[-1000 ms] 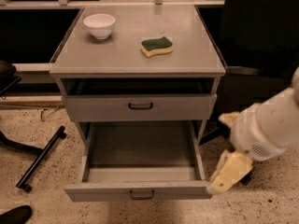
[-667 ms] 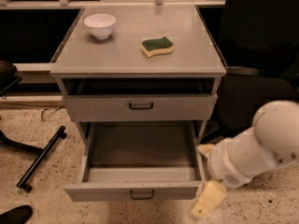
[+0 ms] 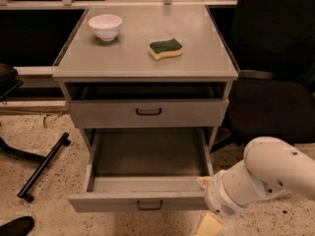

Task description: Close middle drawer

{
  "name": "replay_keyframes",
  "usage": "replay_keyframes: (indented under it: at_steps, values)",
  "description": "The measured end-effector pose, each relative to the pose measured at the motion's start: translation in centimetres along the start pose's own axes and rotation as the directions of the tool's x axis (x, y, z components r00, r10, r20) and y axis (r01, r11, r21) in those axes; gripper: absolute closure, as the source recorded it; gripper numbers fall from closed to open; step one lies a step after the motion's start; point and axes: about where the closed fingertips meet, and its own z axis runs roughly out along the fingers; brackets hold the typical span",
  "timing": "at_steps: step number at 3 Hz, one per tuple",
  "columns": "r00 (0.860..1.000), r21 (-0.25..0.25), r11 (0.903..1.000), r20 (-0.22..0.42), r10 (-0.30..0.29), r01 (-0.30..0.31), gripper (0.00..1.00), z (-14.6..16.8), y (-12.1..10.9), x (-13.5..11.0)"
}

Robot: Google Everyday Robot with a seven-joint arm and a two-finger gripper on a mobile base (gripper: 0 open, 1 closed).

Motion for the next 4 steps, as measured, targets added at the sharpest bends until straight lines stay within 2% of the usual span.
replay_keyframes:
  at_steps: [1,2,3,4]
  values:
    - [0.999,-0.023,0.9993,0.015,0.029,-0.029,0.0,3.8,-0.2,1.5]
    - [0.996,-0.071,0.9932,0.013,0.093,-0.092,0.0,11.3,-0.7,4.5]
    - [0.99,-0.116,0.9837,0.012,0.14,-0.138,0.0,17.4,-2.1,6.4]
    - [0.988,-0.148,0.9772,0.012,0.156,-0.152,0.0,18.7,-1.3,6.9]
